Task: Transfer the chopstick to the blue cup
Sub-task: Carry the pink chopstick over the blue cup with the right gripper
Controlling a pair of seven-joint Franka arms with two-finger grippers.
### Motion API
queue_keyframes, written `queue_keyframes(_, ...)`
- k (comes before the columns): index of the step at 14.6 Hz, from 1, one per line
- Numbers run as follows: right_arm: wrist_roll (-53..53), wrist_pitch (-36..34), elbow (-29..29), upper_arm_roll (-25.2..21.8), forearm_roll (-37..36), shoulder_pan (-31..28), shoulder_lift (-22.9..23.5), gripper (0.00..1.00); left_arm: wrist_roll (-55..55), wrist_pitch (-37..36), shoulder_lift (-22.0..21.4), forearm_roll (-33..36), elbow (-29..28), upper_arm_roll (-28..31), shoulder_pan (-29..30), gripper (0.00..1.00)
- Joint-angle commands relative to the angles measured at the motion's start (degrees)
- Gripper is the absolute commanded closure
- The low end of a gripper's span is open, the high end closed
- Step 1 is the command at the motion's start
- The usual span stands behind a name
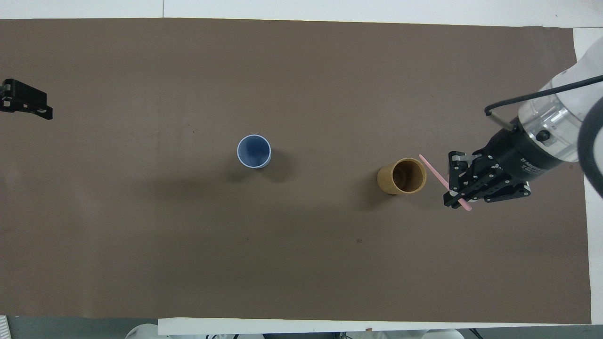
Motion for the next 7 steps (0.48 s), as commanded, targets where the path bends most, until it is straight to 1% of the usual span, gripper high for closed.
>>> queue_keyframes(1, 13.07, 7.46, 7.05, 0.85, 3.52, 7.33, 5.70, 1.00, 0.23, -0.57, -1.21, 0.57, -1.00, -0.15, 0.40, 0.00)
queue_keyframes(2, 16.58, 13.51, 6.87, 0.85, 5.36, 9.80, 5.79, 1.00, 0.23, -0.57, -1.21, 0.57, -1.00, -0.15, 0.40, 0.00)
queue_keyframes(3, 20.54, 19.40, 6.87, 0.85, 7.29, 12.43, 6.92, 1.00, 0.23, -0.57, -1.21, 0.57, -1.00, -0.15, 0.40, 0.00)
queue_keyframes(5, 28.62, 29.52, 8.01, 0.85, 8.97, 17.61, 11.22, 1.00, 0.23, -0.57, -1.21, 0.57, -1.00, -0.15, 0.40, 0.00)
queue_keyframes(7, 32.60, 37.62, 8.72, 0.85, 9.41, 22.02, 13.52, 1.00, 0.23, -0.48, -1.21, 0.57, -1.00, -0.15, 0.40, 0.00)
